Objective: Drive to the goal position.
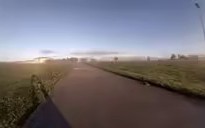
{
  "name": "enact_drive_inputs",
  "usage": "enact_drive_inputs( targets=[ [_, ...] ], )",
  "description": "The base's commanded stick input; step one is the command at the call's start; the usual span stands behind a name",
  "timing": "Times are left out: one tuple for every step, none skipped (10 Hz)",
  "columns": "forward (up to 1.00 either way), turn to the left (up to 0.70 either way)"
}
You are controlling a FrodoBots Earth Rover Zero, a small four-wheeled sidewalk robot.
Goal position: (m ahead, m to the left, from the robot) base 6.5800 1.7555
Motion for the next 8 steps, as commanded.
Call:
enact_drive_inputs(
  targets=[
    [0.7,0.21],
    [0.7,0.08],
    [0.7,0.0],
    [0.7,0.0],
    [0.7,0.0],
    [0.7,0.0],
    [0.7,0.0],
    [0.7,0.0]
  ],
)
